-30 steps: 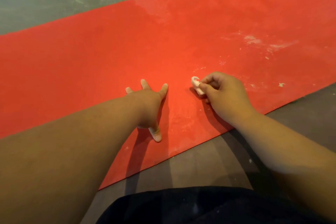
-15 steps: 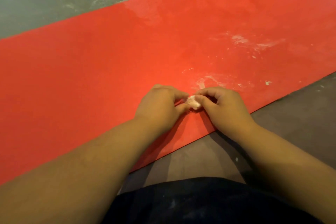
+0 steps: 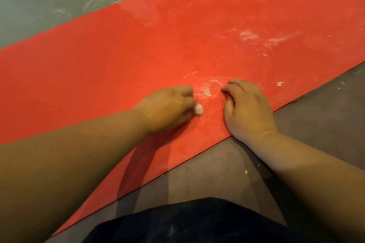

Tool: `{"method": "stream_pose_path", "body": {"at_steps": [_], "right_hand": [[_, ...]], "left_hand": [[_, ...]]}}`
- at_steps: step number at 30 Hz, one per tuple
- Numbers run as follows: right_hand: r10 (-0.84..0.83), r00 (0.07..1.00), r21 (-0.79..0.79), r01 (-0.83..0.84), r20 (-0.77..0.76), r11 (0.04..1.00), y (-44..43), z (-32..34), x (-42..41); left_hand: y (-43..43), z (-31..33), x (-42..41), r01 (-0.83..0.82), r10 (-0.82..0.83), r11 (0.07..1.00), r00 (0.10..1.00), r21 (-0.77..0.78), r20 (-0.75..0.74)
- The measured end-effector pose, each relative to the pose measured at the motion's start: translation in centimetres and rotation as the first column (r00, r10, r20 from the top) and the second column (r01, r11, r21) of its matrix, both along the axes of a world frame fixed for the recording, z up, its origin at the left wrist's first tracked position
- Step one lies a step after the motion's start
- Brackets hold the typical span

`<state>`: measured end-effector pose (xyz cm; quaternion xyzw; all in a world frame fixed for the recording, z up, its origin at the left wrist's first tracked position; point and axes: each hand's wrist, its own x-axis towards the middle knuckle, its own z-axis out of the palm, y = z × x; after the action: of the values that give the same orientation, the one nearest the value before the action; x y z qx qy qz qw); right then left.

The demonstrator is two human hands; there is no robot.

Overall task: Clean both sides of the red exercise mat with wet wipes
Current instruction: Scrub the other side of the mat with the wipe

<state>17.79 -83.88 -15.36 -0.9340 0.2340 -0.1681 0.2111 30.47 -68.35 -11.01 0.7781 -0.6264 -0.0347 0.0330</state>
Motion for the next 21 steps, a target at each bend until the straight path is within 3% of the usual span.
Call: {"method": "stream_pose_path", "body": {"at_steps": [2, 4, 9, 11, 14, 17, 19, 21], "right_hand": [[0.004, 1.000, 0.005, -0.004, -0.005, 1.000, 0.0, 0.0, 0.0], [-0.001, 1.000, 0.001, 0.001, -0.013, 1.000, 0.0, 0.0, 0.1], [-0.008, 0.999, -0.005, 0.008, -0.038, 1.000, 0.0, -0.1, 0.1], [-0.009, 0.999, -0.006, 0.009, -0.043, 1.000, 0.0, -0.1, 0.1], [-0.012, 0.999, -0.010, 0.012, -0.038, 1.000, 0.1, -0.2, 0.0], [-0.017, 0.999, -0.017, 0.016, -0.041, 1.000, 0.1, -0.2, 0.1], [-0.017, 0.999, -0.008, 0.017, -0.037, 1.000, 0.1, -0.2, 0.2], [-0.021, 0.999, -0.003, 0.021, -0.031, 1.000, 0.1, -0.3, 0.1]], "left_hand": [[-0.1, 0.0, 2.0, -0.245, 0.245, 0.969, 0.969, -0.001, 0.015], [-0.1, -0.4, 2.5, -0.372, 0.372, 0.926, 0.928, -0.055, -0.014], [1.6, -1.2, -3.3, -0.152, 0.134, 0.982, 0.978, -0.110, -0.157], [1.8, -1.2, -2.9, -0.098, 0.084, 0.990, 0.988, -0.101, -0.128], [0.4, -0.9, 0.7, -0.251, 0.248, 0.963, 0.968, -0.094, -0.043], [-0.2, -0.9, 1.1, -0.374, 0.368, 0.921, 0.927, -0.113, -0.070], [0.8, -1.3, -1.7, -0.231, 0.226, 0.967, 0.972, -0.109, -0.059], [2.3, -0.9, -4.0, -0.127, 0.114, 0.989, 0.982, -0.074, -0.153]]}}
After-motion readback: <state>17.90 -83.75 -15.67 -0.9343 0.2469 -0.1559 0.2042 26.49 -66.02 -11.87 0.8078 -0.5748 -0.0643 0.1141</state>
